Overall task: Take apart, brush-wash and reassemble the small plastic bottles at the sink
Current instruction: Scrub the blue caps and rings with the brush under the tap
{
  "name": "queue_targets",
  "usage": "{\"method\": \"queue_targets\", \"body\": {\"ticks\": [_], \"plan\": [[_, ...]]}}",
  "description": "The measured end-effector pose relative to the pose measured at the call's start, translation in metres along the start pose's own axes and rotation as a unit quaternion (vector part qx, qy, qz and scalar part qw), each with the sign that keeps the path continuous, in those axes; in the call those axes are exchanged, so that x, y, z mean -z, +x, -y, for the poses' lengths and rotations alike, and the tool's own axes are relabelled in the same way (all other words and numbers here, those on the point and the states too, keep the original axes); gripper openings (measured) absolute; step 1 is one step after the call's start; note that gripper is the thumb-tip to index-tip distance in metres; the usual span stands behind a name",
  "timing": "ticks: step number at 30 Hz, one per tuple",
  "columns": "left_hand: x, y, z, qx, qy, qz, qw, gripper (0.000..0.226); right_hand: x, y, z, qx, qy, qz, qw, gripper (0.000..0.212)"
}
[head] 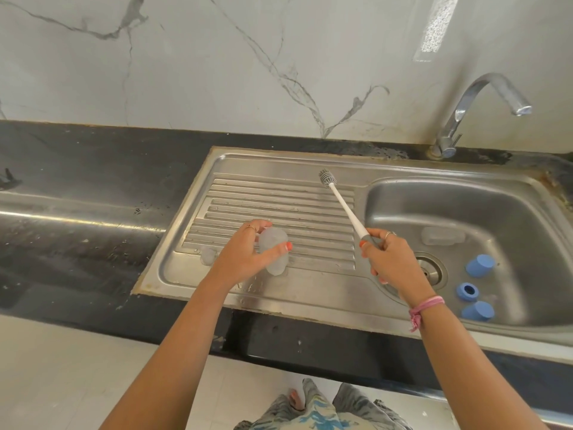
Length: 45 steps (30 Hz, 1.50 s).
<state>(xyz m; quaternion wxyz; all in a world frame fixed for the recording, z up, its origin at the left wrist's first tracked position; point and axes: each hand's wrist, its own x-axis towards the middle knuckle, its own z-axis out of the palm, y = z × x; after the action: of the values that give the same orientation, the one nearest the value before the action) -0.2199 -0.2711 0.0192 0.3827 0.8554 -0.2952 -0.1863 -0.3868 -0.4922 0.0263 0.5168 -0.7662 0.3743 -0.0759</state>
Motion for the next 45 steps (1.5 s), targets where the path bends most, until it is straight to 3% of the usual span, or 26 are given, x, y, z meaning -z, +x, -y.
{"method": "queue_targets", "body": {"ticks": [18, 22, 29, 34, 39, 43, 45], "plan": [[0.008, 0.015, -0.015, -0.01, -0.042, -0.051, 0.998, 0.056, 0.006, -0.001, -0.006, 0.003, -0.002, 0.001, 1.0, 0.024], [0.011, 0.02, -0.022, -0.017, -0.023, -0.045, 0.999, 0.037, 0.008, -0.002, -0.006, 0.001, 0.008, 0.006, 1.0, 0.024], [0.015, 0.034, -0.049, -0.066, 0.017, -0.054, 0.996, 0.074, 0.023, -0.008, -0.018, -0.006, 0.001, -0.021, 1.0, 0.029], [-0.004, 0.051, -0.092, -0.108, 0.034, -0.041, 0.993, 0.071, 0.06, -0.015, -0.032, -0.021, 0.021, -0.044, 0.999, 0.018], [-0.051, 0.062, -0.146, -0.117, -0.003, 0.015, 0.993, 0.068, 0.13, -0.021, -0.045, -0.017, 0.155, -0.062, 0.986, 0.017], [-0.116, 0.067, -0.19, -0.041, -0.163, 0.1, 0.981, 0.023, 0.185, -0.019, -0.073, -0.045, 0.233, -0.066, 0.969, 0.016], [-0.156, 0.072, -0.196, -0.065, -0.094, 0.122, 0.986, 0.02, 0.206, -0.012, -0.098, -0.06, 0.149, -0.092, 0.983, 0.015]]}}
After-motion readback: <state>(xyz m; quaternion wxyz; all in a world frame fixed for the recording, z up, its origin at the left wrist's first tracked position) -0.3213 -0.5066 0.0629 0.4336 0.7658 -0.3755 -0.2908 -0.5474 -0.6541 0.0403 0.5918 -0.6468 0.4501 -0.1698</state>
